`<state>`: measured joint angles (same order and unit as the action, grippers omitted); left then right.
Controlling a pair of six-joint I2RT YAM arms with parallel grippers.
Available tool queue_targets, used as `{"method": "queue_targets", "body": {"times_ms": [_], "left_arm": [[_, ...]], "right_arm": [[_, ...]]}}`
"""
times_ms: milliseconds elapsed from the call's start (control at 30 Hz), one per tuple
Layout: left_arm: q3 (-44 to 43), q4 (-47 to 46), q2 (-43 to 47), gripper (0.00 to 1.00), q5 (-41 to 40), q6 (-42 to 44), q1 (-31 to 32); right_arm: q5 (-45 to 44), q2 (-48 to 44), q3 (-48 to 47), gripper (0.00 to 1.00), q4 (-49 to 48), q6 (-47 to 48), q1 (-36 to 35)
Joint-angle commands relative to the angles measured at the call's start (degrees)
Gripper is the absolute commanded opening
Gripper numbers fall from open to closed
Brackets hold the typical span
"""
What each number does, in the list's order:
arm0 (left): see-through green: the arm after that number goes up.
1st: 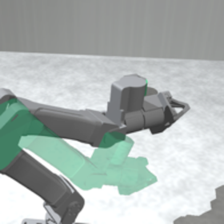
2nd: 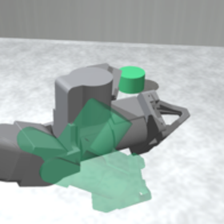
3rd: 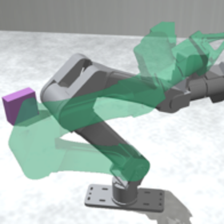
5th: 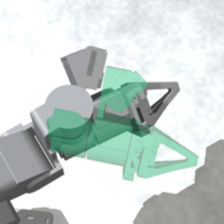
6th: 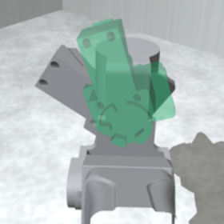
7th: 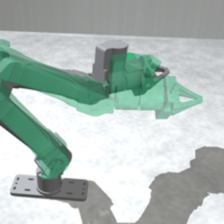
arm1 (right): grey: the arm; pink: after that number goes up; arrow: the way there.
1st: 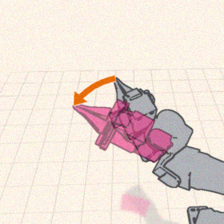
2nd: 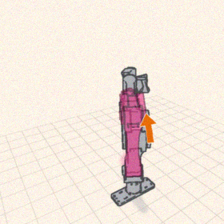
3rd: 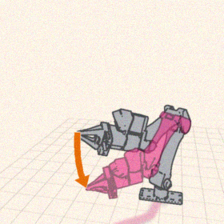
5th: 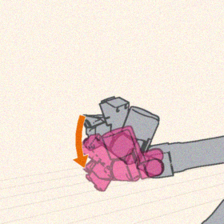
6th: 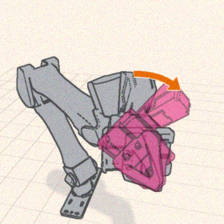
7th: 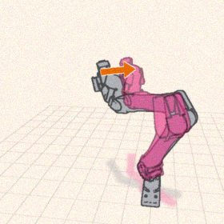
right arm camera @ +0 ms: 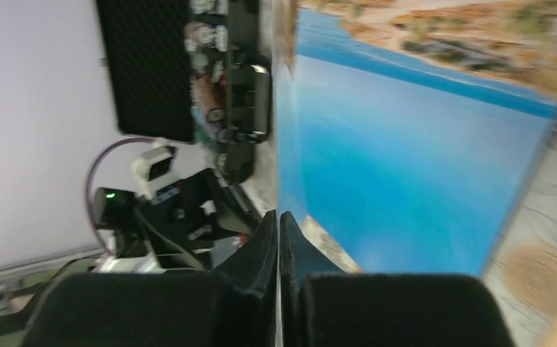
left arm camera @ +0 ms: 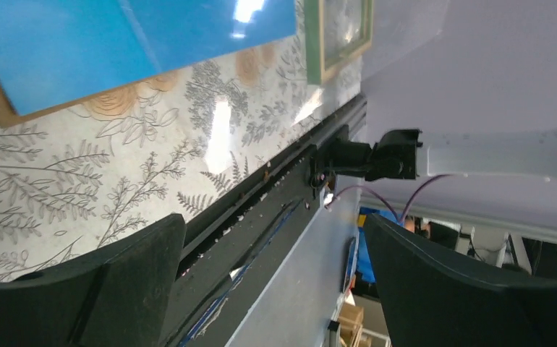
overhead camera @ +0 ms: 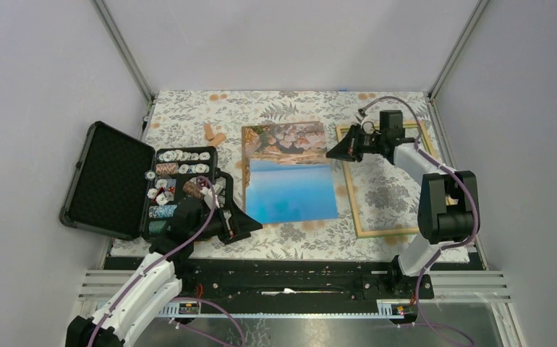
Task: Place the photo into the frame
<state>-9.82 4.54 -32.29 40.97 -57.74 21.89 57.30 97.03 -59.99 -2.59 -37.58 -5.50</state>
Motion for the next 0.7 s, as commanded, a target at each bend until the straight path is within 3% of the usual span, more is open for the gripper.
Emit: {"method": "queue_targets", "body": {"times_ms": [0,167,367,667], "left_arm": [[-6.9,10.41,1.98,0.99,-9.1,2.46,0.04],[-16.63,12.42,1.58,0.99,-11.77,7.71,0.23],[-29.89,11.43,-1.26,0.99,-14.15,15.18,1.91],[-43.86,15.75,-8.45,0.99,-20.15,24.56,6.82]], "right_arm": [[-7.89,-0.95,-8.53,0.0,36.85,26.53,4.18],[-7.89,-3.3,-8.48,0.0,44.53,31.24,12.83],[-19.1,-3.85,-10.27,0.0,50.93,36.47,17.69],[-23.01,-4.82,-9.61,0.0,49.07,43.8,29.17]]}}
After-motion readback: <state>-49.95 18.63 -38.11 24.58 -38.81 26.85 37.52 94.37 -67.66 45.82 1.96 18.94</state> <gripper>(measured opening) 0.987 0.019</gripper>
